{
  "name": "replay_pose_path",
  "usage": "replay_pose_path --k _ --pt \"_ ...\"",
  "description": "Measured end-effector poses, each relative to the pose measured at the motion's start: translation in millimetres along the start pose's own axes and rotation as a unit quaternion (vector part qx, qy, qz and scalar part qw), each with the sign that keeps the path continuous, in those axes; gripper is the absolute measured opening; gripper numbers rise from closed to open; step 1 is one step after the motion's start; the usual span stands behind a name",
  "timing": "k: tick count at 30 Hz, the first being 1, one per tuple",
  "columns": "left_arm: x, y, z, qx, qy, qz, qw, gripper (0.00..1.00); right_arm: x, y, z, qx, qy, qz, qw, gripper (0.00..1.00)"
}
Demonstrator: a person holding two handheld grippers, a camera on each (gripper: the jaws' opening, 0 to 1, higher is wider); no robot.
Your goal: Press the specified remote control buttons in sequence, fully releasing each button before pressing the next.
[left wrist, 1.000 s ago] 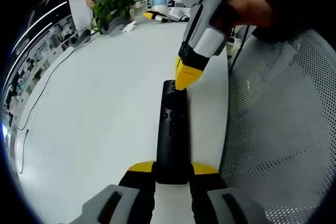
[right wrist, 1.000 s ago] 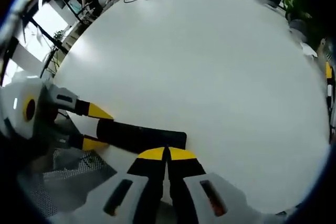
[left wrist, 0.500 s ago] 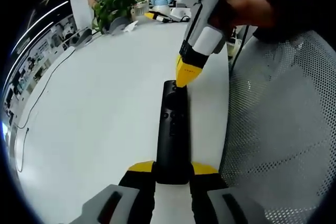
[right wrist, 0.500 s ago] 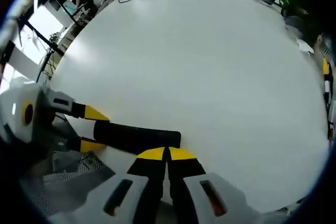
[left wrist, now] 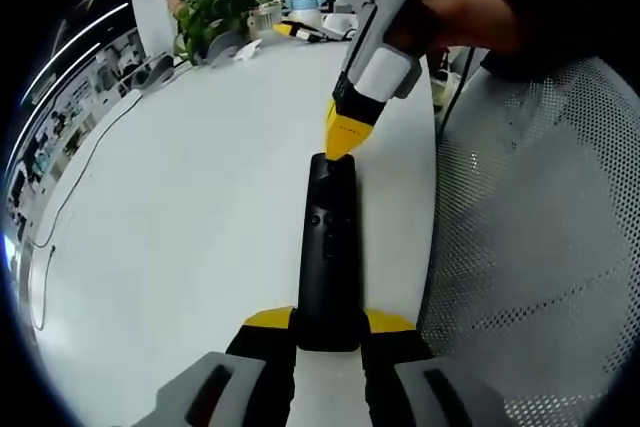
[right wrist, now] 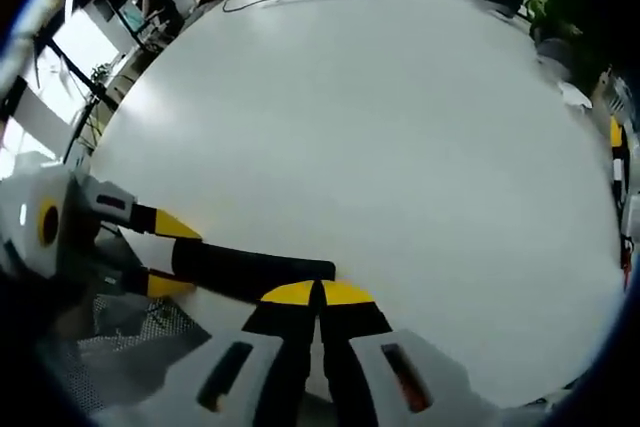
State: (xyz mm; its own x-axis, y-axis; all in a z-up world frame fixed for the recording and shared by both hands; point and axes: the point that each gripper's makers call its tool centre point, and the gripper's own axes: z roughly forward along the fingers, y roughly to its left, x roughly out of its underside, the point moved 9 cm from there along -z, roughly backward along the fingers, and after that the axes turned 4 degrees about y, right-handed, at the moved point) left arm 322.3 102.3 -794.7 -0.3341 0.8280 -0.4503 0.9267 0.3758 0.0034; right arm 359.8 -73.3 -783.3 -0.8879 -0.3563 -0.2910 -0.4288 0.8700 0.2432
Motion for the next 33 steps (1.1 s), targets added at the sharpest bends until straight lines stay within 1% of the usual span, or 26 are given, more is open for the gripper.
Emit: replay_pose_path --k 1,3,5,8,10,13,14,16,20,21,23,26,29,33 --pt "-0.2 0.0 0.0 0.0 0.001 0.0 1.0 0.25 -0.3 -0.5 -0.6 0.0 -0.007 -0.001 1.0 0.0" --pt "-0.4 -0.2 0.0 0.0 0.001 0.0 1.0 0.25 0.8 0.0 -0.6 0.001 -0.01 -0.001 1.0 0.0" --pt "-0.3 0.1 0.0 0.0 0.002 0.0 1.0 0.25 0.4 0.8 -0.4 0.003 -0.01 -0.003 0.9999 0.0" --pt "-0.5 0.3 0.0 0.0 0.003 0.0 1.0 0.25 -1.2 3.5 0.2 0.012 -0.008 -0.021 0.9997 0.0" --pt "-0.4 0.7 0.0 0.0 0.004 0.001 1.0 0.25 -1.9 4.9 0.9 0.02 -0.01 -0.019 0.9996 0.0" --pt "-0.6 0.9 -0.2 0.001 0.005 -0.001 1.0 0.25 -2.3 7.9 2.0 0.04 -0.026 -0.046 0.9978 0.0" --pt "-0.6 0.9 -0.2 0.001 0.005 -0.001 1.0 0.25 -2.7 8.6 2.2 0.04 -0.023 -0.046 0.9978 0.0" --pt "-0.7 1.4 -0.2 0.001 0.006 -0.001 1.0 0.25 -4.1 7.5 2.4 0.04 -0.022 -0.045 0.998 0.0" --pt "-1.0 1.9 -0.1 0.001 0.006 0.002 1.0 0.25 -4.0 2.3 1.8 0.019 -0.025 -0.017 0.9994 0.0" --pt "-1.0 2.0 -0.1 0.002 0.007 0.002 1.0 0.25 -3.7 1.8 1.7 0.013 -0.026 -0.002 0.9996 0.0" --pt "-0.9 2.3 -0.1 0.002 0.007 0.003 1.0 0.25 -3.4 0.7 1.5 0.009 -0.026 0.003 0.9996 0.0" --pt "-1.1 2.5 -0.1 0.003 0.009 0.006 0.9999 0.25 -3.8 2.0 2.2 0.009 -0.02 -0.001 0.9998 0.0" --pt "-1.0 2.9 0.2 0.003 0.008 0.005 0.9999 0.25 -3.8 3.0 2.0 0.011 -0.018 -0.014 0.9997 0.0" --pt "-0.4 2.8 0.3 0.003 0.007 0.005 1.0 0.25 -3.4 3.8 1.9 0.014 -0.018 -0.019 0.9996 0.0"
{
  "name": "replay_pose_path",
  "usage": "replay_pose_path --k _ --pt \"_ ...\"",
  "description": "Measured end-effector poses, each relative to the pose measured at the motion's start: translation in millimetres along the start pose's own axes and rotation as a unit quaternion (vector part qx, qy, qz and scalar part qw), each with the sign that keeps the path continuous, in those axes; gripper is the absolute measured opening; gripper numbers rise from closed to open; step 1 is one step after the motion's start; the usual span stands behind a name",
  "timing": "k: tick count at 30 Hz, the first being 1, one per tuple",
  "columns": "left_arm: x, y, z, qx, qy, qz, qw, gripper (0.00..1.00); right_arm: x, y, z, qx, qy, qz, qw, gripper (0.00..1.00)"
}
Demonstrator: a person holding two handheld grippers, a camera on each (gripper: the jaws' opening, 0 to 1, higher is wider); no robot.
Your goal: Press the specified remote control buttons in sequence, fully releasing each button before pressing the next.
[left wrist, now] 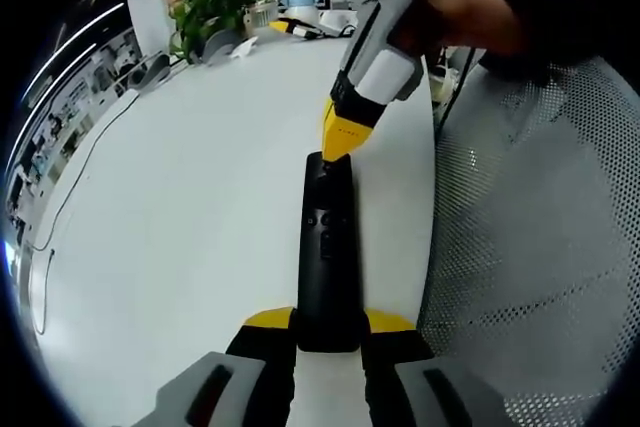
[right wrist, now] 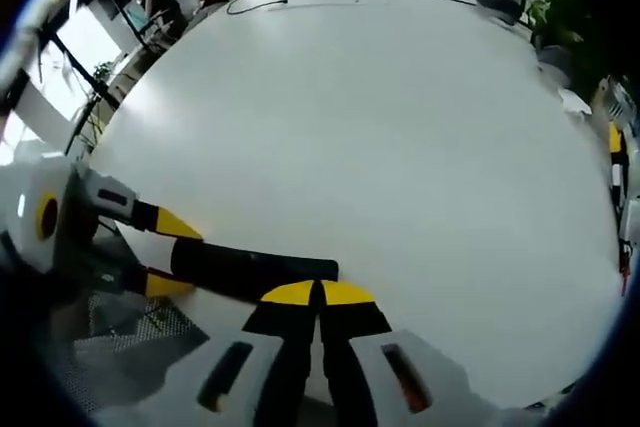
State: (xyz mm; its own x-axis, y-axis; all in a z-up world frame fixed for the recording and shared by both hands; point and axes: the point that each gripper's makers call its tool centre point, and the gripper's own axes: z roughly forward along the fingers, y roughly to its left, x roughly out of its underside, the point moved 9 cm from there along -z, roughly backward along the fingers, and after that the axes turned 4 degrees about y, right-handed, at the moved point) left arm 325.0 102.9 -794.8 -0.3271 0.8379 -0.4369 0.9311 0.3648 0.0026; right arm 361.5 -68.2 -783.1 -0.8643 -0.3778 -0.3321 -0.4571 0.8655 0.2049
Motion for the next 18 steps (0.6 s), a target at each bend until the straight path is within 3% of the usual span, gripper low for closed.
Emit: replay_pose_path --k 6,18 --pt "0.6 0.1 -0.1 0.001 -0.002 0.001 1.0 0.25 -0.4 5.0 0.7 -0.023 0.008 0.0 0.9997 0.0" --pt "0.6 -0.2 -0.1 0.001 -0.003 0.001 1.0 0.25 0.0 5.8 1.4 -0.021 0.01 -0.007 0.9997 0.0"
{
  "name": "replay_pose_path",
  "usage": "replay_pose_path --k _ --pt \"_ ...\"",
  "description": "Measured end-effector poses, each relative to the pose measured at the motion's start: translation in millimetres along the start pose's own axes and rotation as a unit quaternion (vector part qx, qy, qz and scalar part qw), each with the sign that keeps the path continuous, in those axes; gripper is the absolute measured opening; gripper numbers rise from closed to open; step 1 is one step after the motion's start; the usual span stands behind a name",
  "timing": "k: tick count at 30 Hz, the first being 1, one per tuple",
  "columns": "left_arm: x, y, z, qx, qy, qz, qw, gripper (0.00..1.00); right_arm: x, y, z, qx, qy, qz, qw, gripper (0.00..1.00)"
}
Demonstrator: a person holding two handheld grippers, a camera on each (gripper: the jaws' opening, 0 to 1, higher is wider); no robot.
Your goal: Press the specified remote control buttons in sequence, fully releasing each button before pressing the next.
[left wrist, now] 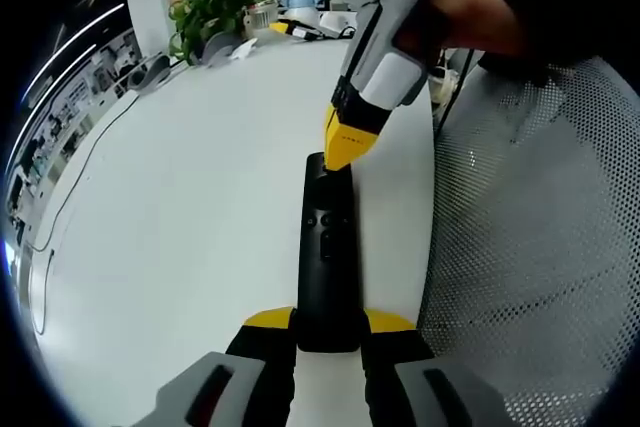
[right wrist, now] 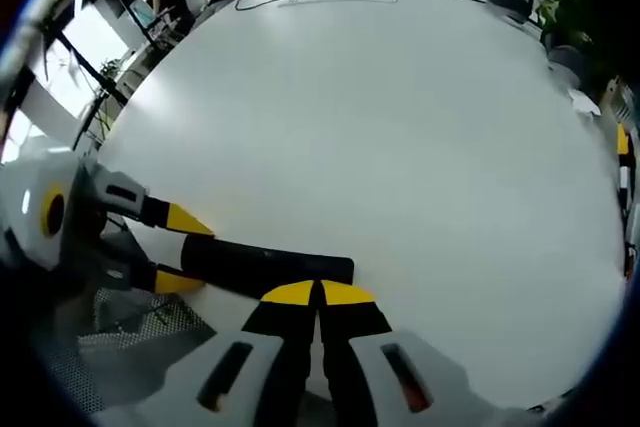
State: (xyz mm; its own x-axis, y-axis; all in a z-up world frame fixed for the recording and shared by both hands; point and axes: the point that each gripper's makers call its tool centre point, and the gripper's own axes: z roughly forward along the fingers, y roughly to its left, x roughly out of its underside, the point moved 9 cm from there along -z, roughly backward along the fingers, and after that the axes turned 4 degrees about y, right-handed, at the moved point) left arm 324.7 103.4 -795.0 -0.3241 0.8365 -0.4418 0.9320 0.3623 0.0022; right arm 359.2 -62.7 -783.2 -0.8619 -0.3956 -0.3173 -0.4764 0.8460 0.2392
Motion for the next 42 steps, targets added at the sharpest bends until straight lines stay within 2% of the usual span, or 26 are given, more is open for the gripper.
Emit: replay_pose_path --k 15,33,42 --pt "0.4 -0.6 -0.1 -0.001 -0.001 0.0 1.0 0.25 -0.9 6.8 0.6 0.032 0.009 -0.047 0.9984 0.0" --pt "0.7 0.5 -0.2 0.006 -0.005 0.013 0.9999 0.24 -1.0 3.2 -0.2 0.017 0.009 -0.03 0.9994 0.0" --pt "-0.6 0.0 -0.1 0.012 -0.003 0.028 0.9995 0.24 0.3 1.5 -2.1 0.008 0.027 -0.017 0.9995 0.0"
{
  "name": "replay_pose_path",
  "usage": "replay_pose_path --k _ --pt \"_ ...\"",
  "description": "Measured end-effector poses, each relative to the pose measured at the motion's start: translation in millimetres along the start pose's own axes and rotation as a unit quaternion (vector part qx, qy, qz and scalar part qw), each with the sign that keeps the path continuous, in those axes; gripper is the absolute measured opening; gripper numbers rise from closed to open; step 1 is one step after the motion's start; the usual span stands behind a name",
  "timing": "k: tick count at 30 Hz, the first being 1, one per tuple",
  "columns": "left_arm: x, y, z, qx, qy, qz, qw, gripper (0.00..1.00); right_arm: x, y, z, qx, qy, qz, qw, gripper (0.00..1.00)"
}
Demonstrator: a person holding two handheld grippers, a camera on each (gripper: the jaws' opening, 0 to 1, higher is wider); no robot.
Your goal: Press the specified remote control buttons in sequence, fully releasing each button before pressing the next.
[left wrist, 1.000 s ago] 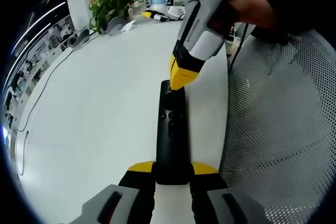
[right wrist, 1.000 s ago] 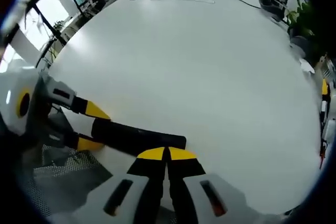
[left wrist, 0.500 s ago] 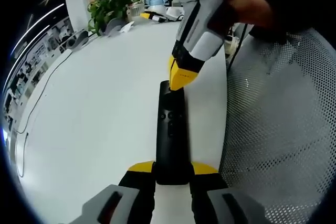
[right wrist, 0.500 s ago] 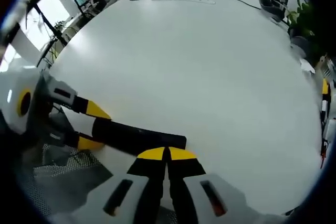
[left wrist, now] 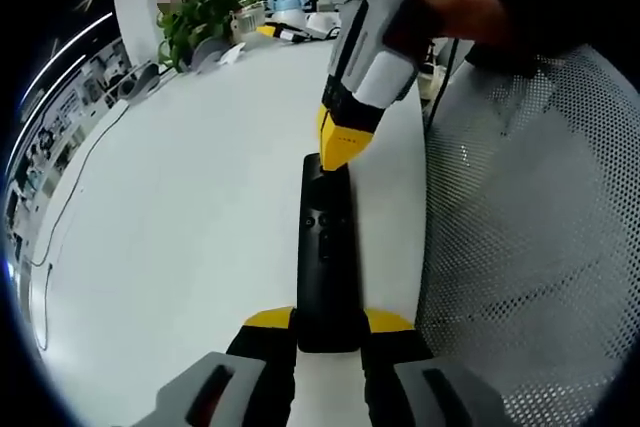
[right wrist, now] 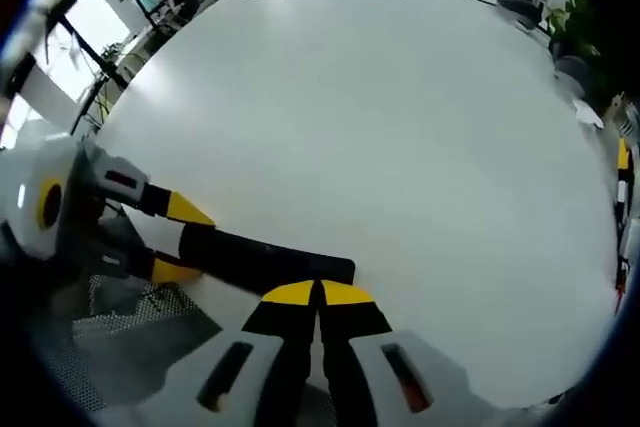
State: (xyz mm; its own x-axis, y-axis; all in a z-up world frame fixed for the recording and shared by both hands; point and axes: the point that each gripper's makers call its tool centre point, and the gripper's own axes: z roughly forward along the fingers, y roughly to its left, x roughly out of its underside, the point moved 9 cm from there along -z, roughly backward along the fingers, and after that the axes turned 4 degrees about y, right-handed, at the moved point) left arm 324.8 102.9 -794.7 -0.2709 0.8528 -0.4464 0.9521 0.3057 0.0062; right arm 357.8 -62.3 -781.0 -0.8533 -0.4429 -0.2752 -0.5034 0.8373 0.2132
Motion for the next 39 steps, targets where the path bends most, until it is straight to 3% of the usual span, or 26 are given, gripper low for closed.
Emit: replay_pose_path --k 5,15,26,30,39 --pt "-1.1 -1.7 0.2 0.006 0.003 0.012 0.9999 0.24 0.3 -2.4 -1.9 0.012 -0.004 -0.006 0.9999 0.0" --pt "0.0 -0.7 0.2 0.005 -0.003 0.002 1.0 0.25 1.4 -2.1 -0.5 0.002 0.003 0.001 1.0 0.0" --pt "1.7 -1.6 0.2 0.003 -0.009 -0.009 0.9999 0.25 1.2 1.7 0.7 0.015 0.0 -0.021 0.9997 0.0" --pt "1.8 -1.2 0.3 0.004 -0.009 -0.01 0.9999 0.25 0.8 5.2 0.5 -0.002 0.003 -0.018 0.9998 0.0" --pt "1.5 -1.3 0.4 0.005 -0.009 -0.008 0.9999 0.25 2.1 5.5 1.2 0.002 0.002 -0.023 0.9997 0.0"
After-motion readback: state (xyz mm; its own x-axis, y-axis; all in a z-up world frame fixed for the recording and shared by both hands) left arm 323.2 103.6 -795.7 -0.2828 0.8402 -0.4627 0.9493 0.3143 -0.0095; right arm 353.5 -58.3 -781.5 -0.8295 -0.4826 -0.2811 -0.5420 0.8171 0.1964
